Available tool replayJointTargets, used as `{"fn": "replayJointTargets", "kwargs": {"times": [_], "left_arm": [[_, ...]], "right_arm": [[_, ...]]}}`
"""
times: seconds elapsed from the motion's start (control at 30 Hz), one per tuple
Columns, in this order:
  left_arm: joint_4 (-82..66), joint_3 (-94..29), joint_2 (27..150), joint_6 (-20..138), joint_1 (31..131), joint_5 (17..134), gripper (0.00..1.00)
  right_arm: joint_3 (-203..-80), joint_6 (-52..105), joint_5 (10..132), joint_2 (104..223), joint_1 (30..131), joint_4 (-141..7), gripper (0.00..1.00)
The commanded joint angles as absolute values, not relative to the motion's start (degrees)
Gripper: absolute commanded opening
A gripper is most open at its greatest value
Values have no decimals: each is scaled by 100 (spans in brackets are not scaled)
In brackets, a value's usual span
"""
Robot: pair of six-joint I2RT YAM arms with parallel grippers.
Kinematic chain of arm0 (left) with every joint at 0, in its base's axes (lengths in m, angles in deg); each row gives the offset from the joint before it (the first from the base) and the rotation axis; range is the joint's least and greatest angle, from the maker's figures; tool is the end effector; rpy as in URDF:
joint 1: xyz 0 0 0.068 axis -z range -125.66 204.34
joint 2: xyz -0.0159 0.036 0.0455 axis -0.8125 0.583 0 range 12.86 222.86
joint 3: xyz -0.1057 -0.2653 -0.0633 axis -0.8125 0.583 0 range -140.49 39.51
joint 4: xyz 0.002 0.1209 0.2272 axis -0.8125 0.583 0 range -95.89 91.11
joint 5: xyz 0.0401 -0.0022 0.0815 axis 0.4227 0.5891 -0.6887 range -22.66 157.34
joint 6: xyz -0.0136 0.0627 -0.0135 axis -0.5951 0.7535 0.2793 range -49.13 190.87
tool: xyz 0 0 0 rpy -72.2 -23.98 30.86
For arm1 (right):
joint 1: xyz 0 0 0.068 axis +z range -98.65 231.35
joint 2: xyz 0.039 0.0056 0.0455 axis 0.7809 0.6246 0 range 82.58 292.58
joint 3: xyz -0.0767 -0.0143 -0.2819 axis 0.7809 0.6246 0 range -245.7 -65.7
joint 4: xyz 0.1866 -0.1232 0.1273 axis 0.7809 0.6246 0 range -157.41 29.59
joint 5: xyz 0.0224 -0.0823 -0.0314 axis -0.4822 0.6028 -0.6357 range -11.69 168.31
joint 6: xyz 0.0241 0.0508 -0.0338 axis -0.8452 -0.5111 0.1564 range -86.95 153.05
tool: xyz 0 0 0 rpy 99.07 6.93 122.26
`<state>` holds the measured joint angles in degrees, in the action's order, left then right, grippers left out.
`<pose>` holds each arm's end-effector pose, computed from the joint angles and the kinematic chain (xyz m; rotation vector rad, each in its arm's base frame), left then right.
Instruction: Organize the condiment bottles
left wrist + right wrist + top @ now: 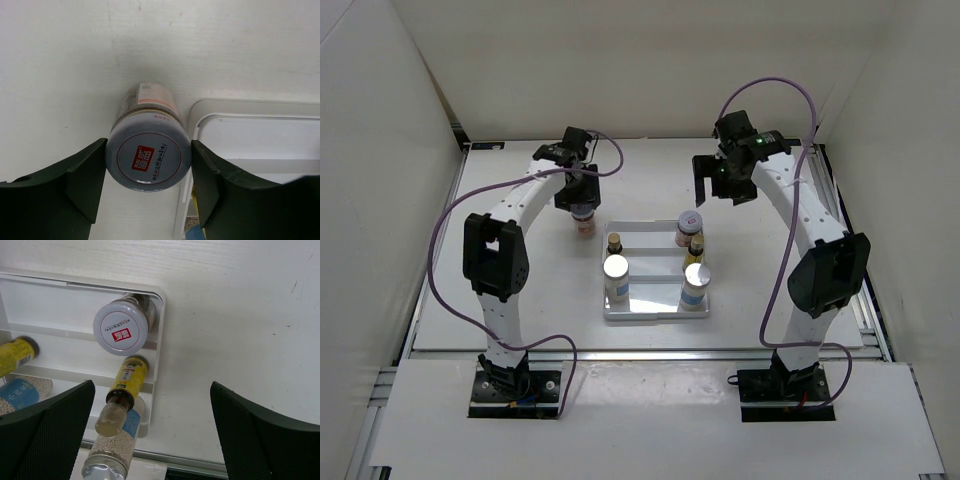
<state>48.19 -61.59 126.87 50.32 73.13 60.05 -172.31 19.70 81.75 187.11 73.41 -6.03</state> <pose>0.4116 -0.1330 0.2628 -0.0771 2.7207 -0.0230 0.3660 0.1450 0.3495 -0.1769 2.6037 0.1431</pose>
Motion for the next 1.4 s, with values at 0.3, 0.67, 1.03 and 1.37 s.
{"fn": "replayJointTargets", "kwargs": {"times": [0.3, 0.67, 1.03, 1.37], "left_arm": [[4851, -7660, 12298, 5127, 8009, 6400, 23], [4790, -7098, 12623, 5013, 8510, 6400, 25], [4667, -6781, 12957, 5013, 8510, 6295, 31], [4667, -6579, 12343, 4881, 8563, 6145, 31]], "right_arm": [[-17021, 1978, 8077, 18348, 7138, -633, 99], [-16748, 1978, 8024, 18137, 7086, -633, 99], [-16573, 1978, 8024, 18031, 7033, -633, 99], [-16466, 1925, 7972, 17979, 6980, -685, 99]]}}
